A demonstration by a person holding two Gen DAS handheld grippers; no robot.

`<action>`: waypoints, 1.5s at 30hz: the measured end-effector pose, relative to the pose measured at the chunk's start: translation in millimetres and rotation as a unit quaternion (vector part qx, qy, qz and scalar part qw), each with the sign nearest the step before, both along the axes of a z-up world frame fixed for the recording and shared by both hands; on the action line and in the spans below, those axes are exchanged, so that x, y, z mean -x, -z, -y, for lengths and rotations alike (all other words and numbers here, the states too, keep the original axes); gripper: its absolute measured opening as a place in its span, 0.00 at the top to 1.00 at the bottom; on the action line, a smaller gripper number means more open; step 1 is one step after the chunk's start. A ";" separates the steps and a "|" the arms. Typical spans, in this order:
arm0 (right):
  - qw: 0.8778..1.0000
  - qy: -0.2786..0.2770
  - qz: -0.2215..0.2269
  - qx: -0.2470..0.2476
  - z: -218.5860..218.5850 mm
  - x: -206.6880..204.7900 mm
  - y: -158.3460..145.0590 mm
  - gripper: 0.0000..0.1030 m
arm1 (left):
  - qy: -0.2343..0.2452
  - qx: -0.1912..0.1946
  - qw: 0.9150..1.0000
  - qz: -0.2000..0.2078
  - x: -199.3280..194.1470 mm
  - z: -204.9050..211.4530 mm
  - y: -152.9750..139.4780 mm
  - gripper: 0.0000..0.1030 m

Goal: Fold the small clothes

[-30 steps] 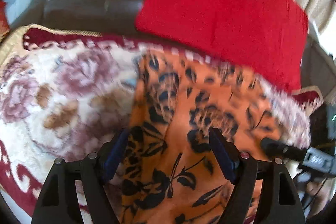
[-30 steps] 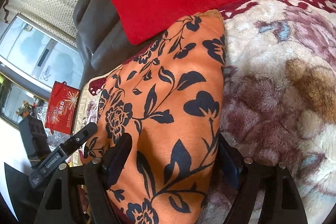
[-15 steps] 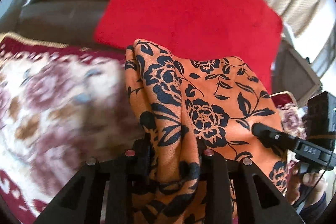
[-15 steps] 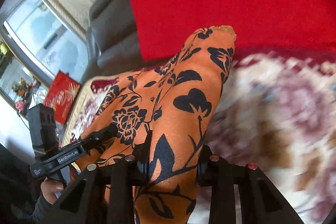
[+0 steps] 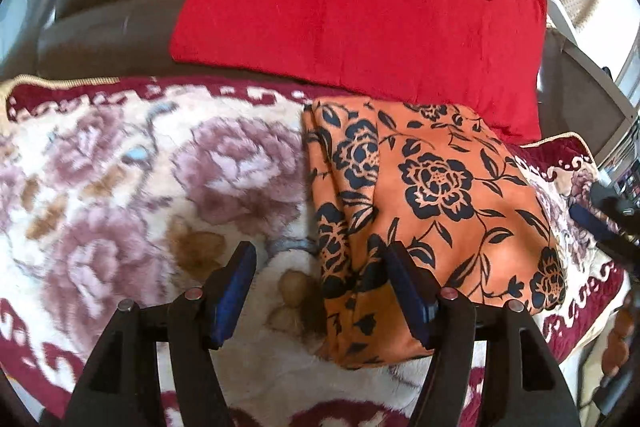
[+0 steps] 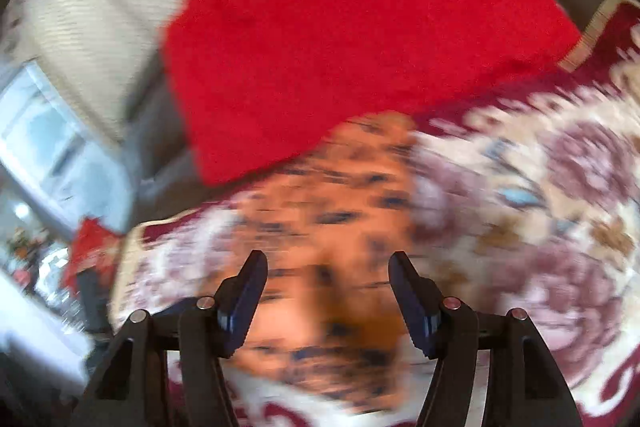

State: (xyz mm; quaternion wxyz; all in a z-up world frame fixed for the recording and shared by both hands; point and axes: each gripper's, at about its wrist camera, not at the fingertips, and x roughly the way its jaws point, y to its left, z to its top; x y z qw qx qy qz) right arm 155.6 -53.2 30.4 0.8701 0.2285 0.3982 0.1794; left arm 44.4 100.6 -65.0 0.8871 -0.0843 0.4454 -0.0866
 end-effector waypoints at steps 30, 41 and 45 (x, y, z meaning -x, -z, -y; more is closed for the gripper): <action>0.997 -0.006 -0.039 0.061 -31.5 3.9 9.2 0.15 | -0.011 -0.053 0.998 0.028 36.4 12.0 -37.4 0.24; 0.989 -0.005 -0.003 0.148 -59.4 75.5 -6.6 0.13 | -0.029 -0.108 0.992 0.053 49.2 28.9 -57.2 0.13; 0.980 0.008 0.011 0.201 -65.1 82.9 -16.4 0.08 | -0.035 -0.129 0.990 0.053 53.1 37.1 -59.7 0.13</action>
